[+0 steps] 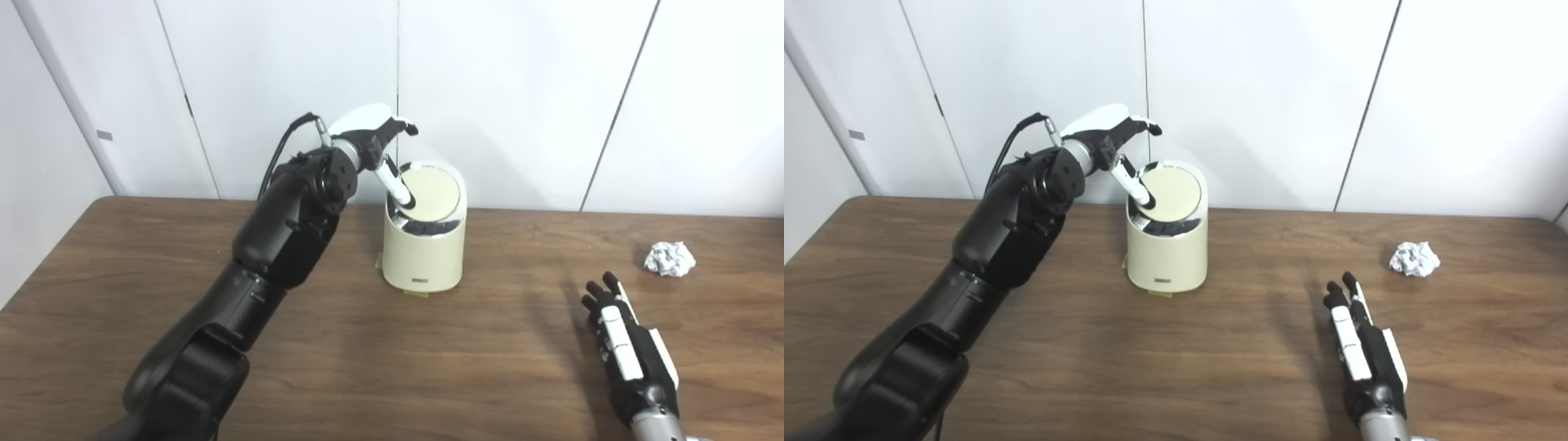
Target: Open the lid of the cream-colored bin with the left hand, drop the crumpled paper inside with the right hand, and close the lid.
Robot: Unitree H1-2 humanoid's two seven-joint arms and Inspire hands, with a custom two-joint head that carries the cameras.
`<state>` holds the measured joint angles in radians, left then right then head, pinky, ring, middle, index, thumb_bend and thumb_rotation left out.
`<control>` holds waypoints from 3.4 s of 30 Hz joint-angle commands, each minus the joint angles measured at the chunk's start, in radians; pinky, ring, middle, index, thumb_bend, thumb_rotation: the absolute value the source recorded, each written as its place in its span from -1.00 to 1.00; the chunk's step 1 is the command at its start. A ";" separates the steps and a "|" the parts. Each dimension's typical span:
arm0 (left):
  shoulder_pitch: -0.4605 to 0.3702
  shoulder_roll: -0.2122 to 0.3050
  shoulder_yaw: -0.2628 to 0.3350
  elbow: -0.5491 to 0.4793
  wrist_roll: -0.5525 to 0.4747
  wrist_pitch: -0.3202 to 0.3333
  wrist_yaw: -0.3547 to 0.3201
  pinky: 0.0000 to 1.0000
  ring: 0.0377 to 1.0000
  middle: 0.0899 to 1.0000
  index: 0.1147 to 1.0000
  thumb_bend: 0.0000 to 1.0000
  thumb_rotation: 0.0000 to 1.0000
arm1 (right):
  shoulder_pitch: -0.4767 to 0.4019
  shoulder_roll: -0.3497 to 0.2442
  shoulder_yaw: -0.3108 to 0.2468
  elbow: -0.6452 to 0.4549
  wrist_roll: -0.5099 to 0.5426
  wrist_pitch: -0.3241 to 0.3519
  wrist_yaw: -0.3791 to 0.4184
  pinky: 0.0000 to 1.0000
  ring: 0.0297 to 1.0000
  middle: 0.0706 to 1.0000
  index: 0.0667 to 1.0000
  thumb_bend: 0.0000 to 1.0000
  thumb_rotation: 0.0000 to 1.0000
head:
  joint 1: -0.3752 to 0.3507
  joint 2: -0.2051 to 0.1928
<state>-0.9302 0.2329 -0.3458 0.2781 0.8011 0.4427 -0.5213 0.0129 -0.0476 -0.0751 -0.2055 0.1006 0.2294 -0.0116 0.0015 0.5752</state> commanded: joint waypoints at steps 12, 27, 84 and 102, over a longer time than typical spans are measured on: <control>0.009 0.000 -0.046 0.047 -0.020 -0.102 0.160 0.95 0.95 0.90 0.81 0.78 -0.56 | -0.017 0.010 0.003 -0.043 0.009 0.002 0.005 1.00 0.91 0.92 1.00 0.10 0.64 | -0.008 0.013; 0.026 0.010 -0.170 0.054 0.036 -0.121 0.175 0.94 0.98 0.89 0.82 0.87 -0.77 | -0.020 0.014 -0.004 -0.072 0.023 0.032 0.003 0.99 0.93 0.90 1.00 0.16 0.64 | -0.017 0.026; 0.791 -0.084 0.425 -0.580 -0.603 -0.234 0.458 0.95 0.92 0.86 0.92 -0.16 0.50 | -0.061 -0.010 -0.004 -0.085 -0.007 0.043 -0.014 0.92 0.88 0.89 0.86 0.14 0.32 | -0.061 0.024; 0.909 -0.098 0.442 -0.554 -0.680 -0.290 0.488 1.00 0.97 0.93 0.97 -0.26 0.35 | -0.205 -0.268 -0.020 -0.014 -0.343 0.027 -0.036 0.67 0.72 0.76 0.79 0.54 -0.54 | -0.271 0.026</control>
<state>-0.0018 0.1292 0.0922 -0.2604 0.1289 0.2038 -0.0443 -0.1389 -0.2927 -0.0850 -0.1759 -0.2174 0.2529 -0.0385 -0.2697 0.6013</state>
